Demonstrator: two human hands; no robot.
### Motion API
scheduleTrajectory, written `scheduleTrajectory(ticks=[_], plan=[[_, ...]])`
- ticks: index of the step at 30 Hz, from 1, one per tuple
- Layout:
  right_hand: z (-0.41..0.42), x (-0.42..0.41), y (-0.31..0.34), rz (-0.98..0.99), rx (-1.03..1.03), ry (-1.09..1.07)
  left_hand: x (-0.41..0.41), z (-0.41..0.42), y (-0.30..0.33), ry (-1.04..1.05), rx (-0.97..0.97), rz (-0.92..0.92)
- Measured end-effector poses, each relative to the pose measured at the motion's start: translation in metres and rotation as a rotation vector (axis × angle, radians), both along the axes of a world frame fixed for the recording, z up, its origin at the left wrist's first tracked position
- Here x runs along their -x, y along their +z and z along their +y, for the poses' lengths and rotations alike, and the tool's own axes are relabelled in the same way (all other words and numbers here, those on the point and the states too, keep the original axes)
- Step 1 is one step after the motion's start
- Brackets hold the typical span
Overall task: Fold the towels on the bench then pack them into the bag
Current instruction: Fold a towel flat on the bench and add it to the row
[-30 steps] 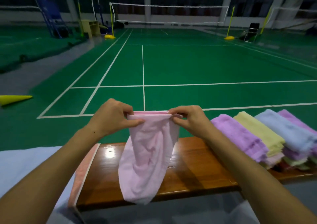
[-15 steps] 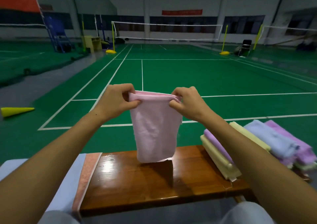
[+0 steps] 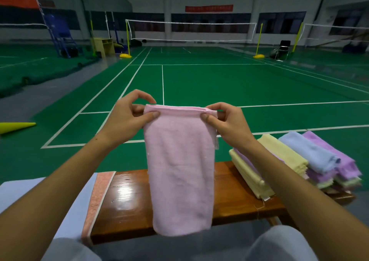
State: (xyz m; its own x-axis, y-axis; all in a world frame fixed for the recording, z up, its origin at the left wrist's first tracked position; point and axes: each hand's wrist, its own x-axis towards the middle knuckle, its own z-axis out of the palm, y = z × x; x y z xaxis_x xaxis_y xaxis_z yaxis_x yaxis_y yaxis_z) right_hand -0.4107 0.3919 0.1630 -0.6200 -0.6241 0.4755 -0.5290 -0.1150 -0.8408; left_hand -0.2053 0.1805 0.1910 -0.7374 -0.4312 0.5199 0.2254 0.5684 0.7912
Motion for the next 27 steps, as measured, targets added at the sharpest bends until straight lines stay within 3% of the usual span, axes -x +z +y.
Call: scheduleTrajectory(ticks=[4, 8, 12, 15, 19, 27], plan=[[-0.024, 0.020, -0.043, -0.057, -0.094, -0.062, 0.025, -0.023, -0.053, 0.002, -0.070, -0.142], [-0.060, 0.043, -0.128, -0.060, -0.333, -0.130, 0.060, -0.059, -0.147, 0.116, -0.121, -0.316], [-0.102, 0.070, -0.200, -0.204, -0.448, -0.174, 0.100, -0.091, -0.225, 0.234, -0.153, -0.461], [-0.124, 0.084, -0.231, -0.133, -0.538, -0.210, 0.122, -0.105, -0.259, 0.294, -0.142, -0.529], [-0.134, 0.096, -0.249, -0.022, -0.648, -0.250, 0.134, -0.110, -0.269, 0.342, -0.132, -0.585], [-0.087, 0.076, -0.240, 0.110, -0.605, -0.279, 0.101, -0.097, -0.244, 0.394, -0.008, -0.547]])
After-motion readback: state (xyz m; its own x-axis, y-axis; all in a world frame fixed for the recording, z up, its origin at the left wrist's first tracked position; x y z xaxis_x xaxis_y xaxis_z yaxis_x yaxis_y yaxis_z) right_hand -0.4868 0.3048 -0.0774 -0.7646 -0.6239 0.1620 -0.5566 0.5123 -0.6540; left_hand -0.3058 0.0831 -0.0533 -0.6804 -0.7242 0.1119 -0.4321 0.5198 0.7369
